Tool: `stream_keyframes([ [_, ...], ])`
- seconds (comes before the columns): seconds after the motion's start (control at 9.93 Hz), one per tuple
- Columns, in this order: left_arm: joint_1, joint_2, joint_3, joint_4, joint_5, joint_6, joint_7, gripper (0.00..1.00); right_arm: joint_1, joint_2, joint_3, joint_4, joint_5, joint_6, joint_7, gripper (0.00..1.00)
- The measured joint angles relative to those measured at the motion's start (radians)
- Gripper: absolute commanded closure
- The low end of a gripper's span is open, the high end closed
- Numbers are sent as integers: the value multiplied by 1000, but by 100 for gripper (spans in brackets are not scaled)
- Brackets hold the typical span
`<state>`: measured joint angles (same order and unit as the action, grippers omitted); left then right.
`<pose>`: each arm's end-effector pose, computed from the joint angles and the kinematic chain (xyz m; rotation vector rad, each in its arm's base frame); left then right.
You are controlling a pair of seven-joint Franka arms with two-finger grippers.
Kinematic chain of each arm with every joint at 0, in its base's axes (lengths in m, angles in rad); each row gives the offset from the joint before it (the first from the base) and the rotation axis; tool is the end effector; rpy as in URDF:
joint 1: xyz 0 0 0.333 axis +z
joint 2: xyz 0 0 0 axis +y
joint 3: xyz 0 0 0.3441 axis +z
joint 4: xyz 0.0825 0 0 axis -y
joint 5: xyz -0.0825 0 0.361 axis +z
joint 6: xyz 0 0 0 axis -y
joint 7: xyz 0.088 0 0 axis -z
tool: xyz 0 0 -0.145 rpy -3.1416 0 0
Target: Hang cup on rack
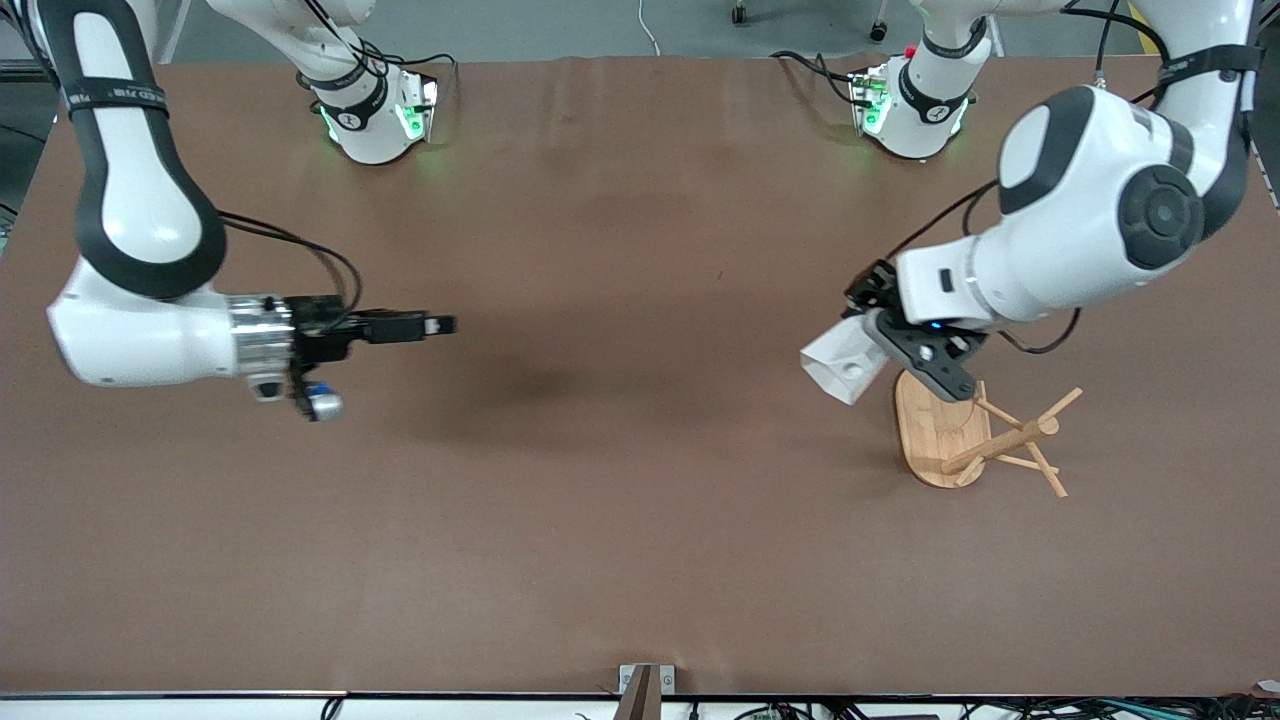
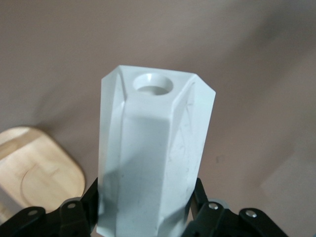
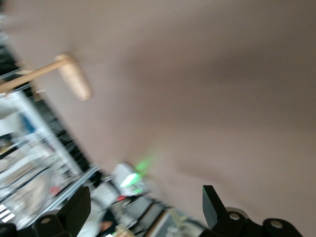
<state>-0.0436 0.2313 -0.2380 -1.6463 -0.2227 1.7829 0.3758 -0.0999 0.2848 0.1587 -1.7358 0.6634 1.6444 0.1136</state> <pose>0.5741 -0.1827 0.4739 2.7393 -0.8425 -0.1096 0.5728 0.1114 0.4222 -2.4162 0.2838 0.5370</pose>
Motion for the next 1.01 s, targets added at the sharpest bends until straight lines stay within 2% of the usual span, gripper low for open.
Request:
stream_keyframes([
  [0.2, 10, -26, 74, -71, 1, 20, -5, 100, -5, -12, -54, 51, -378, 6, -1, 0],
  [0.3, 15, -42, 91, -115, 1, 51, -15, 100, -5, -14, -62, 96, -527, 15, 3, 0],
  [0.4, 17, -52, 100, -151, 1, 76, -38, 100, -3, -16, -81, 142, -603, 24, 8, 0],
  [0.6, 18, -62, 114, -205, 1, 120, -61, 100, -4, -23, -135, 256, -645, 19, 9, 0],
  [0.7, 20, -67, 119, -226, 1, 151, -61, 100, -2, -36, -150, 308, -648, -38, 9, 0],
  [1.01, 32, -68, 134, -249, 1, 204, -42, 100, 58, -152, -223, 358, -648, -207, 24, 0],
])
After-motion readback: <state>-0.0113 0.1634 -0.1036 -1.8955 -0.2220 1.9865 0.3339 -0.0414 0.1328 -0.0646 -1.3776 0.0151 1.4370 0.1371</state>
